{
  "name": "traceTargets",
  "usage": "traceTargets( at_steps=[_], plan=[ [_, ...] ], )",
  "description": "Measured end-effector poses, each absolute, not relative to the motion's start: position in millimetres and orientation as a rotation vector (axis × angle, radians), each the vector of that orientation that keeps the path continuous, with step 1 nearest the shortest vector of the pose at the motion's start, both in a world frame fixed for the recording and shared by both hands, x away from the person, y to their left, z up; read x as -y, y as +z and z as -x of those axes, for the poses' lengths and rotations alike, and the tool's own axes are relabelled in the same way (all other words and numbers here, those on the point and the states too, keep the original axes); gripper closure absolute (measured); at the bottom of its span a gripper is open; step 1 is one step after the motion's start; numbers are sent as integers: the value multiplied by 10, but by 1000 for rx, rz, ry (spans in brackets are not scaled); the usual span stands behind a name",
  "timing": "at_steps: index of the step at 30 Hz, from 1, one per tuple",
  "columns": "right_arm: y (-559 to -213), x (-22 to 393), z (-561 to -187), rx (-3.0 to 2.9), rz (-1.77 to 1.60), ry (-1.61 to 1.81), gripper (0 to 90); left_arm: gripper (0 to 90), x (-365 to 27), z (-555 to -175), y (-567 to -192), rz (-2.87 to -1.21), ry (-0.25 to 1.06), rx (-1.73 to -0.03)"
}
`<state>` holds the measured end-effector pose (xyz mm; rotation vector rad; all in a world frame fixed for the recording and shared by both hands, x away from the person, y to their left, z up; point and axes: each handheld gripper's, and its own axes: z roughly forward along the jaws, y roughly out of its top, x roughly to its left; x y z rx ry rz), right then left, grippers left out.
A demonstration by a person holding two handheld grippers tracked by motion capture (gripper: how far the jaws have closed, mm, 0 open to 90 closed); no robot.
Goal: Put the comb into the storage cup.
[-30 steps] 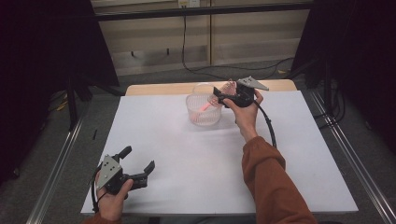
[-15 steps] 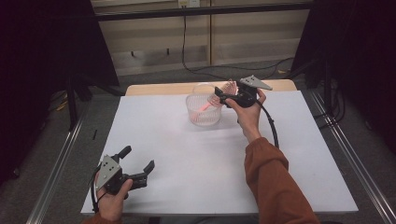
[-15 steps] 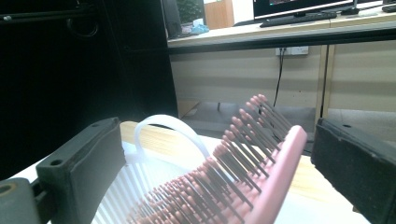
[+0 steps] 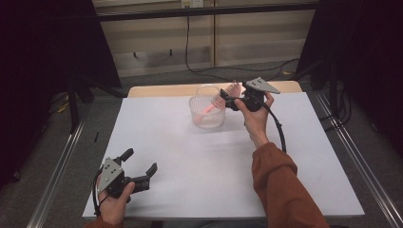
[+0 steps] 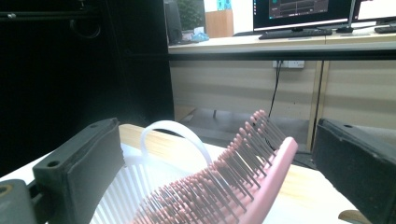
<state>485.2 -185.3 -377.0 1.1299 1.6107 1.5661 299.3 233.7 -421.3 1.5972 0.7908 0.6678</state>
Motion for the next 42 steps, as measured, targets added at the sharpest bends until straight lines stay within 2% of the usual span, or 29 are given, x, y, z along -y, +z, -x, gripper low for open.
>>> traceTargets(
  at_steps=[20, 42],
  plan=[
    [-3693, 1989, -4627, -1621, -1080, 1547, 3, 30, -2359, -3007, -4211, -1579, 670, -819],
    [-3765, 2126, -4381, -1634, -1075, 1533, 10, 30, -2368, -3030, -4218, -1550, 695, -853]
  ],
)
